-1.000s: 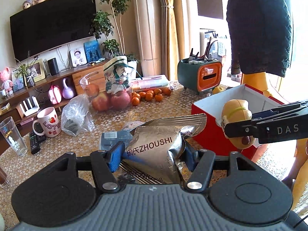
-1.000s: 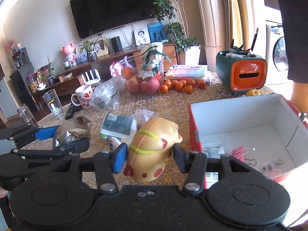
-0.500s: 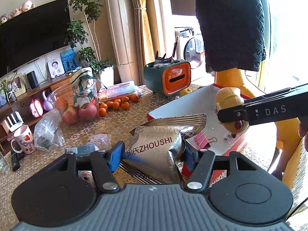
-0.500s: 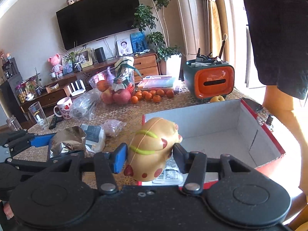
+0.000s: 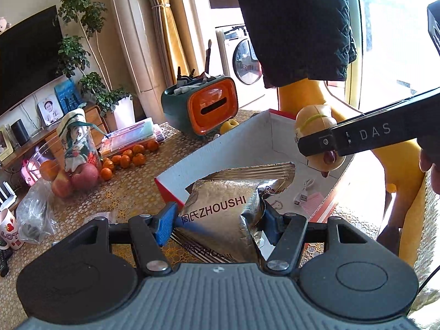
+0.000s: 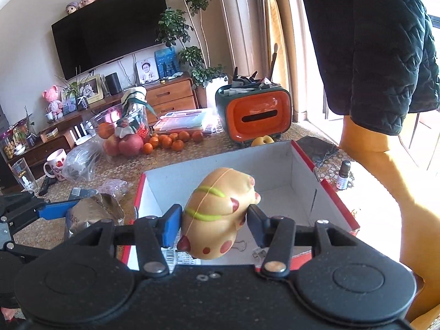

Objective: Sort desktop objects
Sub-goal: 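Carry the silver bag in the left tool and the toy dog in the right tool over the red box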

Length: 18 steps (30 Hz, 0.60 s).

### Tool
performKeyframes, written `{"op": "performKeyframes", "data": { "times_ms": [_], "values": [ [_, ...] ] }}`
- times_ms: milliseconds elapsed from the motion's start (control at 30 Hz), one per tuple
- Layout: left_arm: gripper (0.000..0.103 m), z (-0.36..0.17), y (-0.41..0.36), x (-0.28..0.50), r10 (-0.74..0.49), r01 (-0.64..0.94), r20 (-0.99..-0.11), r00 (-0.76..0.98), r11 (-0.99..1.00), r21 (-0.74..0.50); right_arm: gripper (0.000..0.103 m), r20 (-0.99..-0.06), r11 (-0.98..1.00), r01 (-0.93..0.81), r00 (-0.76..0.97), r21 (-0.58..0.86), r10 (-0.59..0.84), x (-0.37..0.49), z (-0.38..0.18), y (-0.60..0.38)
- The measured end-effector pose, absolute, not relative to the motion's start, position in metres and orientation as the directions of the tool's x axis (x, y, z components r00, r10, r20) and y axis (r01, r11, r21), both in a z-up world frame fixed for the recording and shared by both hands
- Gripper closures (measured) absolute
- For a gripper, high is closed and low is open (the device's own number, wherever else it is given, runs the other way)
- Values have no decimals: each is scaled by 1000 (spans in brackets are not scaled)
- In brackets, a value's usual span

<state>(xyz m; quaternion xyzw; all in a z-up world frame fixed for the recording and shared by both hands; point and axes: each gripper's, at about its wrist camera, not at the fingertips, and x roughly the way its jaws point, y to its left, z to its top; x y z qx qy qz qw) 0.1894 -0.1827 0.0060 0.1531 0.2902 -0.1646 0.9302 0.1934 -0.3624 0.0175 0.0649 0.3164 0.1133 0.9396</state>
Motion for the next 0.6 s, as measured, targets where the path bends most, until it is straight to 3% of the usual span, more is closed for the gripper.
{"op": "performKeyframes", "data": {
  "times_ms": [267,600],
  "values": [
    [41,-8,-210,212,-214,431,-624,752,875,220,52,-612,973,-138,759,184,223,216,2,-381],
    [41,-30,-229,258,-174,409,-718,674,897,167,52,-675,982,-112,715,150,185,259,-25,-394]
  ]
}}
